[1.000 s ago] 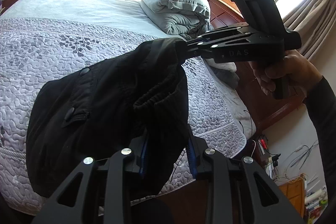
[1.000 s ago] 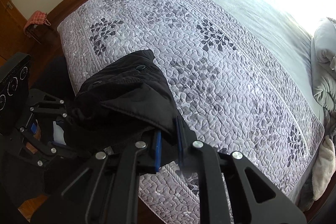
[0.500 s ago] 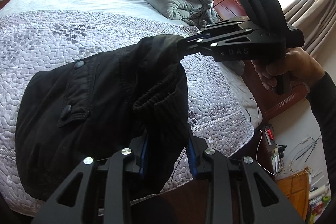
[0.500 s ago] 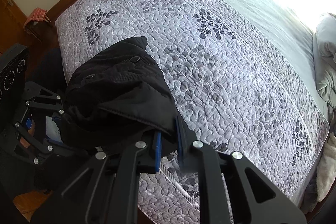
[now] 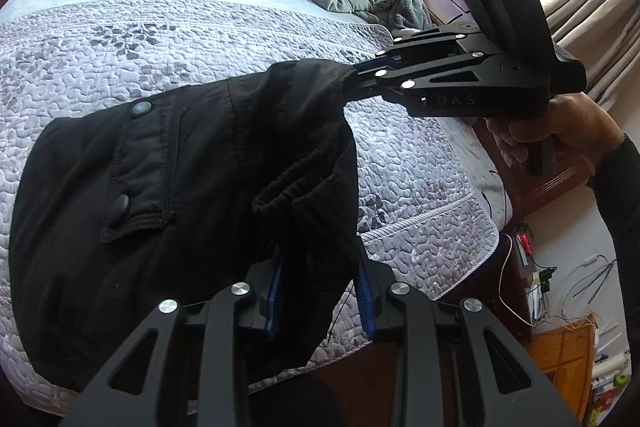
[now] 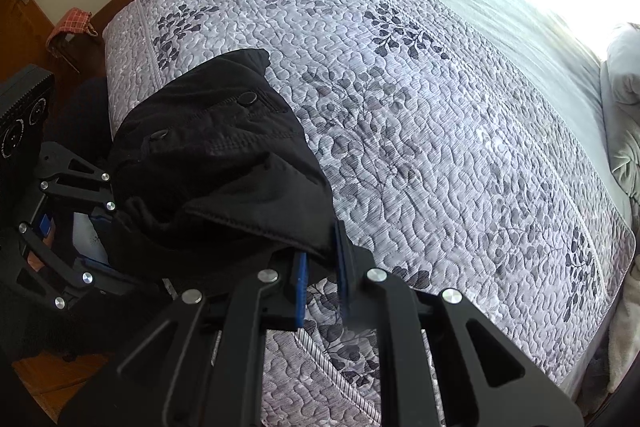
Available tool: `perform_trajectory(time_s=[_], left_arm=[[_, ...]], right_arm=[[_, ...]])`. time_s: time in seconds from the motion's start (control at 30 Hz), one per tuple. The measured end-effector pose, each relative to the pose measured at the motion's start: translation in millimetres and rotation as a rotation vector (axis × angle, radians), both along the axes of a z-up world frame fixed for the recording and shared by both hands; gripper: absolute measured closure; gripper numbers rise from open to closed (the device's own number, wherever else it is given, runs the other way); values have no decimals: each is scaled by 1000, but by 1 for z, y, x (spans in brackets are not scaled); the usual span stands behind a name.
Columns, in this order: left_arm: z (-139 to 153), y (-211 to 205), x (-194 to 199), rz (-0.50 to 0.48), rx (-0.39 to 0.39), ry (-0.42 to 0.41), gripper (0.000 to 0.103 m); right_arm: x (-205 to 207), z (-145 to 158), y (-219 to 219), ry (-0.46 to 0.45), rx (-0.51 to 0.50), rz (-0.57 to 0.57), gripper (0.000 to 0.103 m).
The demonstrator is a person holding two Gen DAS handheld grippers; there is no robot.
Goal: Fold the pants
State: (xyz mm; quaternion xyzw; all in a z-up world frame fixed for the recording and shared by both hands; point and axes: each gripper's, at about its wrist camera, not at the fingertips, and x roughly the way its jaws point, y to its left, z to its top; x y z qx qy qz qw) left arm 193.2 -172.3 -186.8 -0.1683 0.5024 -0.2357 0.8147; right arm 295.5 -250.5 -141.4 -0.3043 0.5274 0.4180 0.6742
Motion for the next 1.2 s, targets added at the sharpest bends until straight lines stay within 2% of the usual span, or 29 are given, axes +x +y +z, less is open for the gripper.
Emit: perform_trajectory(time_s=[0.73,1.2], left_arm=[[-45,-33,15,-13,99,89,73],[-70,-44,19,-32,158,115,72]], right_arm=[[6,-56,-26,8,-13,13,92],[7,-84,-39,38,17,-18,92]])
